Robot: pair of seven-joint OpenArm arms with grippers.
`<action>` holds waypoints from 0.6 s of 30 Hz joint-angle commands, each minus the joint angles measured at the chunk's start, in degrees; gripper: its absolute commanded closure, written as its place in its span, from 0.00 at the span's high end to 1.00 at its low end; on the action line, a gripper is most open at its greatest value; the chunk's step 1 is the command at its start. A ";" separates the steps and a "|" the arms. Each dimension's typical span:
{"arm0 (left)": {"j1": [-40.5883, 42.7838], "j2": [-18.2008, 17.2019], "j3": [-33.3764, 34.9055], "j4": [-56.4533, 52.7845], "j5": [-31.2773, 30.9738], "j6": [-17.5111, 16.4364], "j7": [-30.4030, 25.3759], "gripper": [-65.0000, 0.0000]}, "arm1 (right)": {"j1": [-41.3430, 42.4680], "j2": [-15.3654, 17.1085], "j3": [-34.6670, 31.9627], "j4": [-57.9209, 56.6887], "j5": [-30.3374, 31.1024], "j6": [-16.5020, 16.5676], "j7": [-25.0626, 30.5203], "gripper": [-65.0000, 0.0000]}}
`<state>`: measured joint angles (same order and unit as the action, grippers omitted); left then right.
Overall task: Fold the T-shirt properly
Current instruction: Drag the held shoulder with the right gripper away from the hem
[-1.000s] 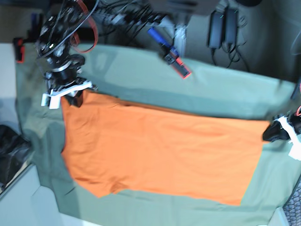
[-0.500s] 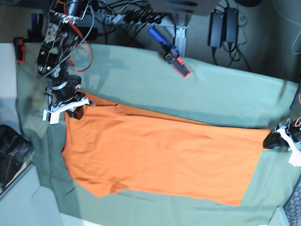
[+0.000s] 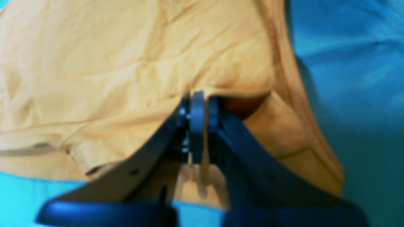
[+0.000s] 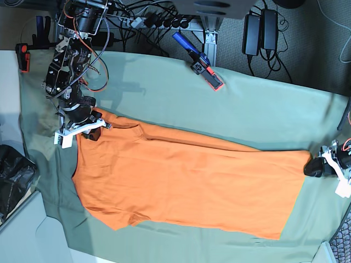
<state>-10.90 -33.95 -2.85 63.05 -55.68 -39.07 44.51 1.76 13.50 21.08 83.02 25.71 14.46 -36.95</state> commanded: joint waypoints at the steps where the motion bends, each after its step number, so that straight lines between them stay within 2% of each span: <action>1: -1.75 -1.11 -0.44 0.72 -1.18 -0.93 -1.22 0.31 | 1.07 0.74 0.15 0.90 0.42 5.31 1.09 0.00; 7: -3.74 -0.81 -0.42 0.72 -0.50 -0.93 -1.46 0.33 | 1.07 0.72 0.15 0.90 0.22 5.35 1.09 0.00; 9: -3.72 -0.63 -0.24 0.72 1.03 -0.93 -2.54 0.38 | 1.07 0.63 0.15 0.90 0.17 6.51 1.11 0.06; 13: -3.72 -0.35 0.15 0.72 1.66 -0.93 -2.32 0.52 | 1.27 0.63 0.17 0.90 0.20 7.93 1.14 0.10; 15: -3.72 -0.46 0.00 0.74 1.05 -0.93 -0.70 0.53 | 1.66 0.66 0.17 0.94 -0.09 7.91 1.46 0.22; 18: -3.52 -0.81 -1.62 0.76 -1.99 -0.93 2.19 0.53 | 1.70 0.68 0.20 1.14 -1.25 7.85 2.86 0.56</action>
<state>-13.17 -33.32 -3.86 63.02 -56.73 -39.09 47.86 2.55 13.47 21.08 83.05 24.14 16.78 -35.55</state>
